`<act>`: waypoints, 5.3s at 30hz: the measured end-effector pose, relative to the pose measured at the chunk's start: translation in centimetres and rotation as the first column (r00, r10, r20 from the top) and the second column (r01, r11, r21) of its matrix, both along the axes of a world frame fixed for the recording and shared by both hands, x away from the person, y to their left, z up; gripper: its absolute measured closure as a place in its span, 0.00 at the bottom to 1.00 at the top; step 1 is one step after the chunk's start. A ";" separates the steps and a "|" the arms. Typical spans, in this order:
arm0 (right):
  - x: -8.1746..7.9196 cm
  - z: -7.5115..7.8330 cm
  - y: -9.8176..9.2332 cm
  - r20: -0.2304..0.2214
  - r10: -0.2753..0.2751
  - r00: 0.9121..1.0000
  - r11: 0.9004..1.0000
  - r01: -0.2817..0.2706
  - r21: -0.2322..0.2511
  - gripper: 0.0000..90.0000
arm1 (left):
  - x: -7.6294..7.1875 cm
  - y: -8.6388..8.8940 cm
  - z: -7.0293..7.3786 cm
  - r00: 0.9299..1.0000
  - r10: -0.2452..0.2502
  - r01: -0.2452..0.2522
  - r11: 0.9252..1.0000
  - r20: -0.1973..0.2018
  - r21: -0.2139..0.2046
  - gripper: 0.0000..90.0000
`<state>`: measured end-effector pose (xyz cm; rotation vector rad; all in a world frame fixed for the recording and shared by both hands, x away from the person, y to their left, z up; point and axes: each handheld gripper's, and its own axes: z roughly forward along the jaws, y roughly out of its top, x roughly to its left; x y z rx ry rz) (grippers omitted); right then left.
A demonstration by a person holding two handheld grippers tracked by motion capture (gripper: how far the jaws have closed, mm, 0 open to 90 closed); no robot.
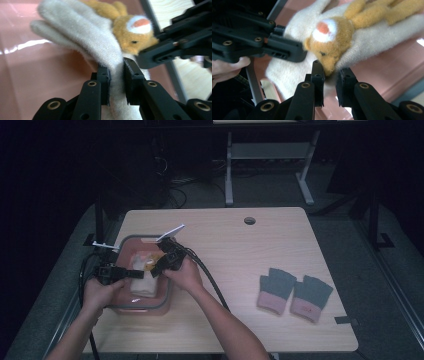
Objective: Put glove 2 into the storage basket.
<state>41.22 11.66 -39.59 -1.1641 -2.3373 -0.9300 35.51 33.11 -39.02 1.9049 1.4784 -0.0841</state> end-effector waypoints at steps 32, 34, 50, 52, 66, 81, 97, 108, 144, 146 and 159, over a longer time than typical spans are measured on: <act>-1.5 3.0 -3.9 0.080 -0.007 0.997 0.999 0.005 0.033 0.82 | -0.4 0.5 1.3 0.996 0.055 -0.070 0.963 0.068 0.259 0.74; -1.6 3.2 -4.2 0.085 -0.010 0.996 0.999 0.007 0.037 0.82 | -0.1 -0.1 0.4 0.999 0.022 -0.028 0.954 0.023 0.297 0.75; -1.8 3.7 -5.7 0.095 -0.010 0.995 0.998 0.004 0.066 0.81 | 0.9 -1.7 -1.0 0.997 -0.010 0.040 0.925 -0.081 0.378 0.74; -1.8 3.7 -5.9 0.095 -0.009 0.995 0.998 0.003 0.070 0.81 | 0.9 -1.7 -0.8 0.997 -0.010 0.036 0.928 -0.073 0.371 0.73; -1.2 3.7 -8.4 0.101 -0.018 0.995 0.995 0.008 0.103 0.76 | -0.4 -2.2 2.3 0.993 -0.015 -0.015 0.967 0.115 0.254 0.64; -1.3 4.3 -11.7 0.128 -0.054 0.990 0.993 0.041 0.107 0.72 | -0.7 -4.2 3.7 0.987 -0.051 0.021 0.982 0.155 0.188 0.60; -2.1 4.6 -16.0 0.157 -0.102 0.982 0.992 0.089 0.090 0.67 | -0.9 -7.8 4.9 0.975 -0.123 0.095 0.984 0.186 0.149 0.55; -2.6 4.7 -18.8 0.168 -0.142 0.976 0.989 0.131 0.076 0.65 | -0.9 -10.5 5.4 0.965 -0.167 0.137 0.979 0.202 0.152 0.51; -5.3 2.3 -28.6 0.200 -0.240 0.950 0.966 0.254 -0.044 0.48 | -2.3 -20.1 4.7 0.917 -0.288 0.272 0.958 0.277 0.094 0.31; -5.7 2.2 -29.4 0.218 -0.237 0.947 0.964 0.256 -0.067 0.48 | -2.5 -20.9 4.4 0.914 -0.295 0.285 0.955 0.280 0.078 0.30; -7.3 0.9 -33.3 0.226 -0.291 0.930 0.944 0.317 -0.088 0.46 | -2.9 -23.9 3.5 0.900 -0.347 0.351 0.936 0.263 0.034 0.30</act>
